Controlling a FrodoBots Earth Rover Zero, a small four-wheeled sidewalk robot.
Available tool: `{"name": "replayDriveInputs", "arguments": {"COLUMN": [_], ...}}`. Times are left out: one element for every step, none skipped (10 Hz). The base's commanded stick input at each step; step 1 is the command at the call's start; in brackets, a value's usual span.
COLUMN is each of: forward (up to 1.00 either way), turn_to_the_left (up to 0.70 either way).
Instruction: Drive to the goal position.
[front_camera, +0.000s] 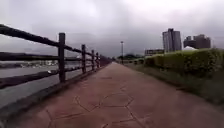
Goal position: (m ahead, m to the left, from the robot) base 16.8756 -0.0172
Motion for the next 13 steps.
{"name": "replayDriveInputs", "arguments": {"forward": [1.00, 1.00, 1.00, 1.00, 1.00, 1.00, 1.00, 1.00, 1.00, 1.00, 1.00, 1.00, 1.00], "turn_to_the_left": [0.00, 0.00, 0.00, 0.00, 0.00, 0.00, 0.00, 0.00, 0.00, 0.00, 0.00, 0.00, 0.00]}}
